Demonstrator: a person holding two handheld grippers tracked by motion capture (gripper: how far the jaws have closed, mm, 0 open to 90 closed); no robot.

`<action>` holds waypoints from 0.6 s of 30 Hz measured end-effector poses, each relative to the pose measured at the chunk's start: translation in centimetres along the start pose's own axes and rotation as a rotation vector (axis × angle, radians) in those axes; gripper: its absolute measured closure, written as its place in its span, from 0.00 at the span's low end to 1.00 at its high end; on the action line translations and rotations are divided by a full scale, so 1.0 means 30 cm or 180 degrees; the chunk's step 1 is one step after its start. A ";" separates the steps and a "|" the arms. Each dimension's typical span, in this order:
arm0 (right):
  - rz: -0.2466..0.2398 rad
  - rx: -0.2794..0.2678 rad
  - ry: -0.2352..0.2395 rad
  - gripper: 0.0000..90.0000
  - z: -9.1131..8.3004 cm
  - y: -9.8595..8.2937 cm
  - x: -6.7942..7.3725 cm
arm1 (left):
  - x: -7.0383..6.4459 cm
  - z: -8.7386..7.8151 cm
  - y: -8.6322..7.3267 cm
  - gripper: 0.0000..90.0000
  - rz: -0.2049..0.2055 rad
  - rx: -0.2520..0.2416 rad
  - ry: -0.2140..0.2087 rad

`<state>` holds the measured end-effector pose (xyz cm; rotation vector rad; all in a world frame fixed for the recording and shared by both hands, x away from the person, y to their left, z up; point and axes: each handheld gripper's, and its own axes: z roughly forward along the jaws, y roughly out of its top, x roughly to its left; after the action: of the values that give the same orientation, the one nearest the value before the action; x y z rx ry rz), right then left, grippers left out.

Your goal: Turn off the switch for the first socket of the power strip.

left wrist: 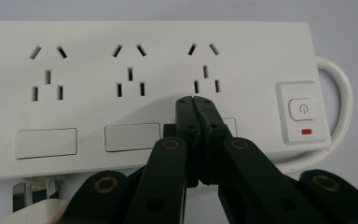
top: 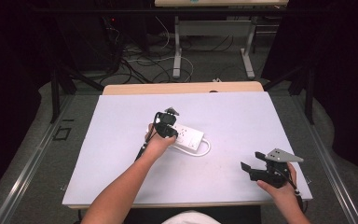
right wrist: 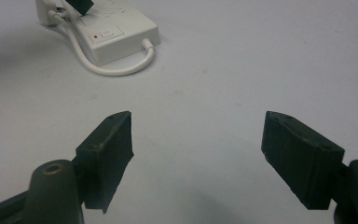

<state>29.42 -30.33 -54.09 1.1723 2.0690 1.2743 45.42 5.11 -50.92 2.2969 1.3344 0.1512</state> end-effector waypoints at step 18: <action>0.0029 -0.0006 -0.0017 0.27 -0.001 0.000 0.004 | 0.001 0.000 0.000 1.00 -0.0018 0.0016 -0.0010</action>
<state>29.35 -30.26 -54.06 1.1843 2.0606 1.2758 45.44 5.13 -50.92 2.2963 1.3410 0.1424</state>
